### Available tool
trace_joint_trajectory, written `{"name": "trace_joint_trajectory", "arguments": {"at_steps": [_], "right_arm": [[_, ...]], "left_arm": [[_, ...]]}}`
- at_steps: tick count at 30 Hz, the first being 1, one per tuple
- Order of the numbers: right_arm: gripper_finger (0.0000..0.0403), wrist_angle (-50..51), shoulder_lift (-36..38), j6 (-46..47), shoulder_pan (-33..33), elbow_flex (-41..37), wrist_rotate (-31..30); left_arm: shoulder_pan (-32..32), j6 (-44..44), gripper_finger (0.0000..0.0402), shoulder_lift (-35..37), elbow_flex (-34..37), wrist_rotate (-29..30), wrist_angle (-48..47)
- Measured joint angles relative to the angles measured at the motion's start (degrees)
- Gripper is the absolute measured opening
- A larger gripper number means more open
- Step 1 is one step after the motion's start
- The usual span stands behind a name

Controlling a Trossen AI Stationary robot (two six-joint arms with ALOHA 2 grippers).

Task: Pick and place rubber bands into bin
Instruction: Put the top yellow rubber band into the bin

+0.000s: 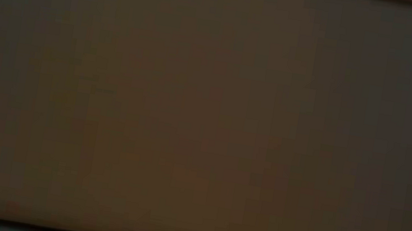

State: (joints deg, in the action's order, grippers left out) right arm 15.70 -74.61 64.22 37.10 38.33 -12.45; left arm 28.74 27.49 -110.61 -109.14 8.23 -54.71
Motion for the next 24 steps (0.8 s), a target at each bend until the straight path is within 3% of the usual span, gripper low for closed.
{"name": "trace_joint_trajectory", "arguments": {"at_steps": [7, 15, 24], "right_arm": [[0.0012, -0.04, 0.00, 0.01, -0.04, -0.01, -0.13], [0.0012, -0.04, 0.00, -0.01, -0.04, 0.01, -0.11], [0.0012, -0.04, 0.00, -0.01, -0.04, 0.01, -0.11]], "left_arm": [[-1.53, 0.31, 0.0002, -0.61, 5.78, -2.43, -4.05], [-1.85, -0.76, 0.0002, -0.58, 15.17, -6.94, 8.32], [-1.96, -0.24, 0.0006, -0.61, 18.72, -5.84, 14.33]]}}
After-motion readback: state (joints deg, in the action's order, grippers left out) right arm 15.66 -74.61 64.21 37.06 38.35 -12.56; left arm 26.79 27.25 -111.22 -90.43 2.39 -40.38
